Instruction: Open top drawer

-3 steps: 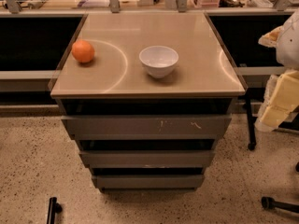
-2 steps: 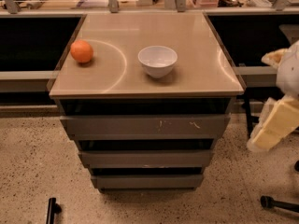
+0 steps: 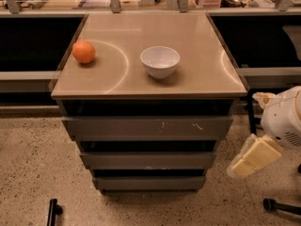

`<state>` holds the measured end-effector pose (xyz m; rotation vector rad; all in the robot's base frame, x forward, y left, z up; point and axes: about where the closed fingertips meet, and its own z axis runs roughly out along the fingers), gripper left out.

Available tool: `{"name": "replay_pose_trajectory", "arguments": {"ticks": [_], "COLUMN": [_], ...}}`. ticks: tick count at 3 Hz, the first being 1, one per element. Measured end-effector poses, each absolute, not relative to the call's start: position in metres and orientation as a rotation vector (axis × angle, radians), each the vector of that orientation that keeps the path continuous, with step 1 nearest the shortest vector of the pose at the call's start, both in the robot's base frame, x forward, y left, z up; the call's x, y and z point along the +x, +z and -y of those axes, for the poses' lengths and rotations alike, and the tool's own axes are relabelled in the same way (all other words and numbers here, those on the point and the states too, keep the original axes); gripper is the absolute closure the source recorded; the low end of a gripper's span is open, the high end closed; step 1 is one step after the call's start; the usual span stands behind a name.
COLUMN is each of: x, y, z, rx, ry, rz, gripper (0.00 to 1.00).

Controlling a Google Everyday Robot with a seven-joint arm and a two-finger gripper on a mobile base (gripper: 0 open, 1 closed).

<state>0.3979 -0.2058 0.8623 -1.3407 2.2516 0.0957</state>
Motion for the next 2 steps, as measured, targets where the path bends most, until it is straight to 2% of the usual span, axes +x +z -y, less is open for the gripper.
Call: {"name": "replay_pose_trajectory", "arguments": {"ticks": [1, 2], "x": [0.394, 0.39], "y": [0.856, 0.814], "z": [0.209, 0.207], "rx": [-1.272, -1.101], "ry": [0.095, 0.195], "rz": [-2.235, -2.225], "gripper": [0.0, 0.0]}}
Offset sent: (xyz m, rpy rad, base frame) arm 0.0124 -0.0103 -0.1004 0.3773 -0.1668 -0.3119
